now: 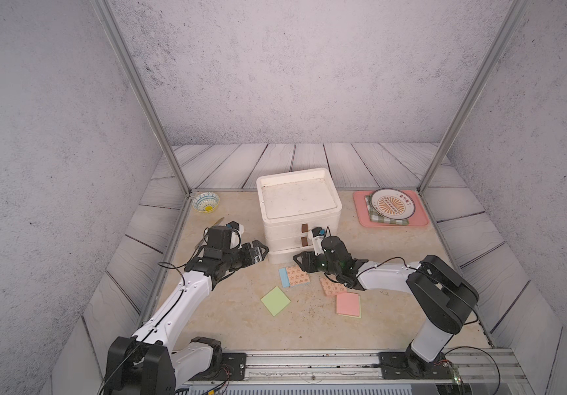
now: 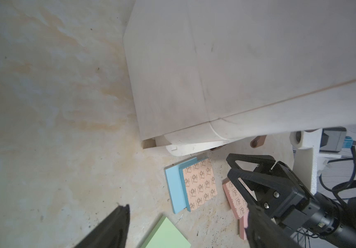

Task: Please put the sticky notes in the drawer by color
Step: Open the drawer in the storage box.

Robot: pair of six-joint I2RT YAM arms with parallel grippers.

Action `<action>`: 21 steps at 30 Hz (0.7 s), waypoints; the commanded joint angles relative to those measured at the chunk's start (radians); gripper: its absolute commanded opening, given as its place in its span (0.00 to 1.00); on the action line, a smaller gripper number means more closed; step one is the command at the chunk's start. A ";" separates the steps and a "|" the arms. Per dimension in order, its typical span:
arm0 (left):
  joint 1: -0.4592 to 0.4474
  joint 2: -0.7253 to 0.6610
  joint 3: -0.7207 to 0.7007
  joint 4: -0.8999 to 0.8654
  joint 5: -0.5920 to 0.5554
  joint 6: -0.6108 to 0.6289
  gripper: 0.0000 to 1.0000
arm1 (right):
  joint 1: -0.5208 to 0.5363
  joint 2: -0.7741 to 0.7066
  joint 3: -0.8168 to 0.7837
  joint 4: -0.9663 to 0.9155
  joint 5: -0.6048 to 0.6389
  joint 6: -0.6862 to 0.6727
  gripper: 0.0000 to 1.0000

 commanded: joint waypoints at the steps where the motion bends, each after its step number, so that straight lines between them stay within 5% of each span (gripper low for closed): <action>1: -0.006 -0.001 0.019 0.002 -0.001 0.014 0.90 | -0.001 0.018 -0.049 0.048 0.161 -0.015 0.50; 6: -0.007 0.017 -0.001 0.043 0.009 -0.009 0.90 | 0.028 -0.018 -0.133 0.111 0.291 -0.032 0.49; 21: -0.010 0.005 -0.011 0.025 0.027 -0.006 0.89 | 0.127 0.192 -0.090 0.425 0.478 -0.100 0.42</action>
